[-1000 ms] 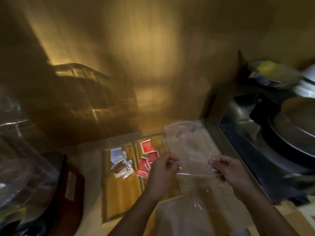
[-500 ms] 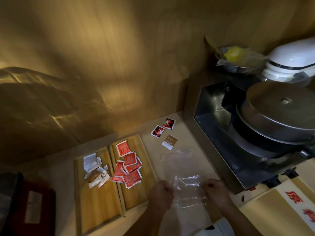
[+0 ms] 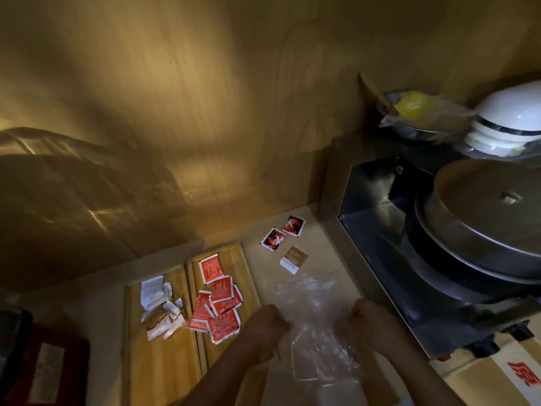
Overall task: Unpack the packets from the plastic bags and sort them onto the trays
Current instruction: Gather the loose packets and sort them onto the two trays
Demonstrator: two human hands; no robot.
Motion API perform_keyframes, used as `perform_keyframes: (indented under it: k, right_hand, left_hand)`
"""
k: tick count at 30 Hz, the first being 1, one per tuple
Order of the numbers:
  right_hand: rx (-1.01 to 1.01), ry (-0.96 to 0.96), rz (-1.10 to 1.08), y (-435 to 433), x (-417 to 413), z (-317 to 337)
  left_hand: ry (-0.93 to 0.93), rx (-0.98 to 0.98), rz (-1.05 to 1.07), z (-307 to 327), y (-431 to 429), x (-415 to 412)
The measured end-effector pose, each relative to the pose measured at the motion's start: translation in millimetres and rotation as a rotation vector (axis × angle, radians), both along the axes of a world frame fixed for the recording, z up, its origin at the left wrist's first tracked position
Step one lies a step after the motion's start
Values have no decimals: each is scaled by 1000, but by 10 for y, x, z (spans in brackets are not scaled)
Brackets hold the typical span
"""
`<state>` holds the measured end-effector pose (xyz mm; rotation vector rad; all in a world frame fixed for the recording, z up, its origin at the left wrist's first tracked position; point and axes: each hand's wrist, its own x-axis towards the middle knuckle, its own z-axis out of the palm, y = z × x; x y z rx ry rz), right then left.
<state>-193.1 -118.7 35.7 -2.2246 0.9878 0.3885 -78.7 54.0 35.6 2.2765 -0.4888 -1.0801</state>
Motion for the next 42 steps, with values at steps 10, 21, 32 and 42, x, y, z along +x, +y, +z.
perform_keyframes:
  k: [10, 21, 32, 42]
  right_hand:
    - [62, -242, -37, -210, 968, 72]
    - [-84, -265, -47, -269, 1676, -382]
    - [-171, -51, 33, -235, 1741, -811]
    - [-106, -25, 54, -273, 1752, -860]
  left_hand:
    - [-291, -40, 75, 152, -433, 944]
    - [-432, -14, 162, -243, -857, 1549]
    - [-430, 135, 194, -761, -1031, 1766]
    - [-323, 254, 213, -837, -1094, 1850]
